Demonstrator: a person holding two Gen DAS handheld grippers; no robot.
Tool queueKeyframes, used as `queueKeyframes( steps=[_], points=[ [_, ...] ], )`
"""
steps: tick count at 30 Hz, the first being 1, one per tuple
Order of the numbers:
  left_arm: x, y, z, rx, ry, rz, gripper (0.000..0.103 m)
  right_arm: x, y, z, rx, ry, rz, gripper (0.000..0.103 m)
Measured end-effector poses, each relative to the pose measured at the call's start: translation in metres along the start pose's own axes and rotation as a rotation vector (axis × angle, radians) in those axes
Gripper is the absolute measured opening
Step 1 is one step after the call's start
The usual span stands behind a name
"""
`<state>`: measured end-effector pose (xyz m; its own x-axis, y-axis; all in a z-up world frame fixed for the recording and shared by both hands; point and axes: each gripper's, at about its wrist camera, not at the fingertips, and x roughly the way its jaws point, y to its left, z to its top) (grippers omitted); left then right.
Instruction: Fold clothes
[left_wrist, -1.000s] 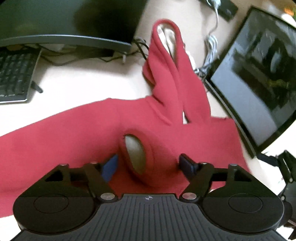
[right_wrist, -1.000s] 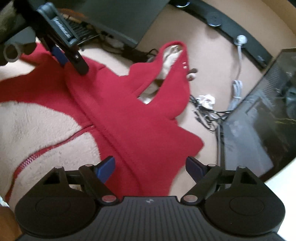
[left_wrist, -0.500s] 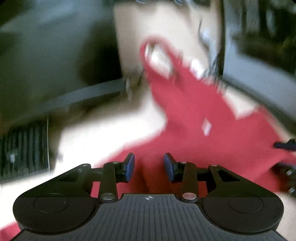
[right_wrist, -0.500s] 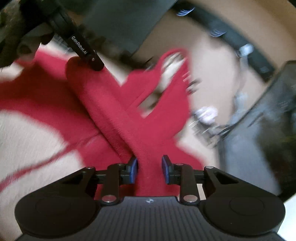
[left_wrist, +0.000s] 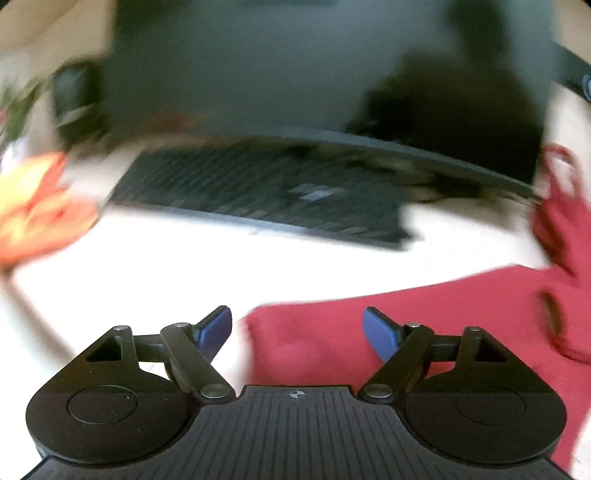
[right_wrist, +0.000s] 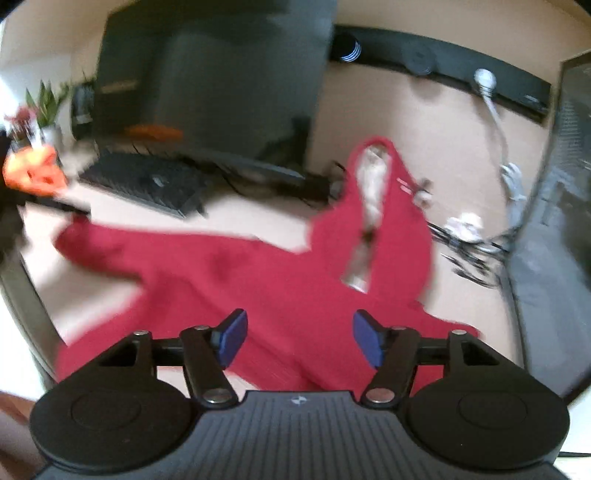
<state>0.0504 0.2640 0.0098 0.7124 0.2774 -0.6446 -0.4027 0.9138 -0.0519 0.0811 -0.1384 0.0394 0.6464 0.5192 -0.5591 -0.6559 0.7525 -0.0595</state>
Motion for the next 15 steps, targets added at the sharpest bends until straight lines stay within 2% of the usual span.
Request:
queueKeyframes(
  steps=[2, 4, 6, 7, 13, 15],
  points=[
    [0.01, 0.008, -0.003, -0.008, 0.017, -0.028, 0.073, 0.009, 0.025, 0.011, -0.044, -0.02, 0.041, 0.069],
    [0.019, 0.013, -0.006, -0.019, 0.033, -0.073, 0.055, 0.02, 0.056, 0.02, -0.116, -0.041, 0.086, 0.071],
    [0.029, 0.017, -0.008, -0.031, 0.049, -0.117, 0.025, 0.033, 0.086, 0.025, -0.185, -0.054, 0.142, 0.073],
    [0.029, 0.02, -0.008, -0.033, 0.05, -0.143, 0.022, 0.039, 0.102, 0.028, -0.219, -0.06, 0.171, 0.073],
    [0.001, 0.023, 0.023, -0.03, 0.009, -0.339, 0.02, 0.09, 0.197, 0.027, -0.424, -0.069, 0.3, 0.073],
    [-0.008, 0.022, 0.03, -0.013, -0.002, -0.367, 0.02, 0.113, 0.227, 0.026, -0.482, -0.073, 0.318, 0.073]
  ],
)
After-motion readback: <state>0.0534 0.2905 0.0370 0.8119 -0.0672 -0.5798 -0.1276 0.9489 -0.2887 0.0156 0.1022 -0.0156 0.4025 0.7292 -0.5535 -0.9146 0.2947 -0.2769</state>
